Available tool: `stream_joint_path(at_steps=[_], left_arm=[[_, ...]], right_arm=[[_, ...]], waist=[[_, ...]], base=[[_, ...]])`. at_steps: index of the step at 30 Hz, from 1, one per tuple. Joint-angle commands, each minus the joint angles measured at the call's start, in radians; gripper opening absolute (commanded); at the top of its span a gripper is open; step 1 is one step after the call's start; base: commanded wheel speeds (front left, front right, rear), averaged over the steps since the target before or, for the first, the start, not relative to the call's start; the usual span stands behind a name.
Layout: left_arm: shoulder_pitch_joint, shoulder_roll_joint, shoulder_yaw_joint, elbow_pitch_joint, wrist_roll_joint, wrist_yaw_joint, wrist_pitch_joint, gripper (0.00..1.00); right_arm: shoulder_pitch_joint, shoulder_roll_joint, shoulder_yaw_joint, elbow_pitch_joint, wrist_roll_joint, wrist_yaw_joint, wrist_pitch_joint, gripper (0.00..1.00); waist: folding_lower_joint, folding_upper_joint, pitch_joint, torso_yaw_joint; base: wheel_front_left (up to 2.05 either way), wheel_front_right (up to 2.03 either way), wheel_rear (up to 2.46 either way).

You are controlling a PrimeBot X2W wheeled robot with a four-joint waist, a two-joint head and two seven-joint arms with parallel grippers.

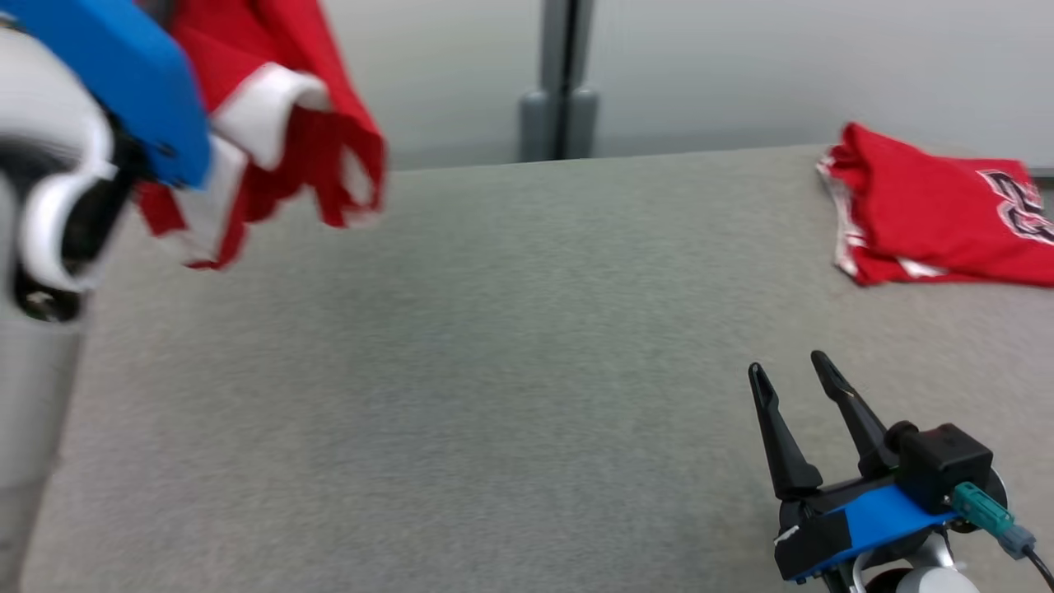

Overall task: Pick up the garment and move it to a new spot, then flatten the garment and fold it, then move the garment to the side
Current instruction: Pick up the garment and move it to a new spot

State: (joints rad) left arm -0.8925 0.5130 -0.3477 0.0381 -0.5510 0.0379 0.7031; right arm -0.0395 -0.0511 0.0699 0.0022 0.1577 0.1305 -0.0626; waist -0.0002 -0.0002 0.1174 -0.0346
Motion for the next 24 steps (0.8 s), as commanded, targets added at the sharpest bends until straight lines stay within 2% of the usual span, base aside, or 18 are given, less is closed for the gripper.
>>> stream_joint_path(at_steps=[1,9,14,16,17,18,21,24], left_arm=[[0.026,-0.014,-0.029,-0.013,0.011,-0.004,0.010,0.00],[0.152,-0.112,-0.161,0.004,0.013,-0.002,0.012,0.00],[0.278,-0.200,-0.225,0.131,0.000,0.020,-0.055,0.00],[0.324,-0.245,-0.243,0.202,0.002,0.030,-0.115,0.00],[0.342,-0.265,-0.255,0.239,0.010,0.032,-0.150,0.45],[0.363,-0.288,-0.265,0.278,0.009,0.032,-0.176,1.00],[0.403,-0.356,-0.283,0.365,-0.012,0.017,-0.257,1.00],[0.439,-0.394,-0.285,0.395,-0.018,-0.009,-0.384,1.00]], right_arm=[[-0.002,0.000,-0.004,-0.005,-0.007,0.000,0.002,1.00],[-0.007,0.000,0.008,-0.001,0.023,0.000,-0.012,1.00],[-0.015,0.000,0.016,0.011,0.030,0.000,-0.019,1.00],[-0.015,0.000,0.018,0.014,0.031,0.000,-0.021,1.00],[-0.015,0.000,0.018,0.016,0.031,0.000,-0.023,1.00],[-0.015,0.000,0.018,0.018,0.031,0.000,-0.023,1.00],[-0.014,0.000,0.018,0.017,0.026,0.000,-0.019,1.00],[-0.006,0.000,0.005,0.012,0.020,0.000,-0.016,1.00]], waist=[[0.0002,0.0002,-0.029,-0.057],[0.0002,0.0002,0.000,-0.166],[0.0002,0.0002,0.009,-0.201],[0.0002,0.0002,0.012,-0.204],[0.0002,0.0002,0.013,-0.204],[0.0002,0.0002,0.013,-0.203],[0.0002,0.0002,0.010,-0.192],[0.0002,0.0002,0.004,-0.167]], base=[[0.00,0.00,0.00],[0.00,0.00,0.00],[0.00,0.00,0.00],[0.00,0.00,0.00],[0.00,0.00,0.00],[0.00,0.00,0.00],[0.00,0.00,0.00],[0.00,0.00,0.00]])
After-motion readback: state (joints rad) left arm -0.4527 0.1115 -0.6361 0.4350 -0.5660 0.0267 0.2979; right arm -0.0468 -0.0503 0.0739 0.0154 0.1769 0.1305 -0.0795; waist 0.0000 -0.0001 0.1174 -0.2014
